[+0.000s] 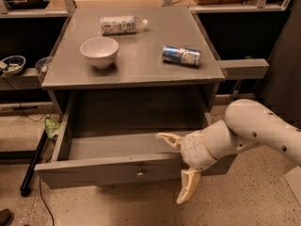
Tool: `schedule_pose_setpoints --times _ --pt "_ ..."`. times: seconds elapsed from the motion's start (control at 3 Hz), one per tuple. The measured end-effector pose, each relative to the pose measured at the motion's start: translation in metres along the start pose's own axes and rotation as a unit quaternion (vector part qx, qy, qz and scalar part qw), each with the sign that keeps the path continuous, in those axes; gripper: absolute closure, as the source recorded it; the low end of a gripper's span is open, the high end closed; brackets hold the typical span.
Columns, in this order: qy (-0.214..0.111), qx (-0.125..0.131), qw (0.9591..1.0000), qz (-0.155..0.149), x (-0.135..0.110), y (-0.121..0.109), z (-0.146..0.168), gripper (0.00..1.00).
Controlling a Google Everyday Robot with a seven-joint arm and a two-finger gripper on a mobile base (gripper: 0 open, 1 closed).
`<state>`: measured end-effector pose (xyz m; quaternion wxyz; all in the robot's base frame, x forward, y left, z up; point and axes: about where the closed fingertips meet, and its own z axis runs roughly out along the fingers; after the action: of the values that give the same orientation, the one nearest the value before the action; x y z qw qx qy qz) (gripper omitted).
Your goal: Open top drawer
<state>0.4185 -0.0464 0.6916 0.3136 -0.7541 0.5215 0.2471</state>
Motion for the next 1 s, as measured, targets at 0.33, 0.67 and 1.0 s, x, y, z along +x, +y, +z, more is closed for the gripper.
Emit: schedule_pose_setpoints --times 0.33,0.67,1.0 --pt "0.054 -0.013 0.9984 0.014 0.014 0.008 0.012 0.00" --pt "0.092 -0.025 0.9952 0.025 0.025 0.018 0.023 0.00" --pt "0.096 -0.027 0.9947 0.027 0.026 0.020 0.024 0.00"
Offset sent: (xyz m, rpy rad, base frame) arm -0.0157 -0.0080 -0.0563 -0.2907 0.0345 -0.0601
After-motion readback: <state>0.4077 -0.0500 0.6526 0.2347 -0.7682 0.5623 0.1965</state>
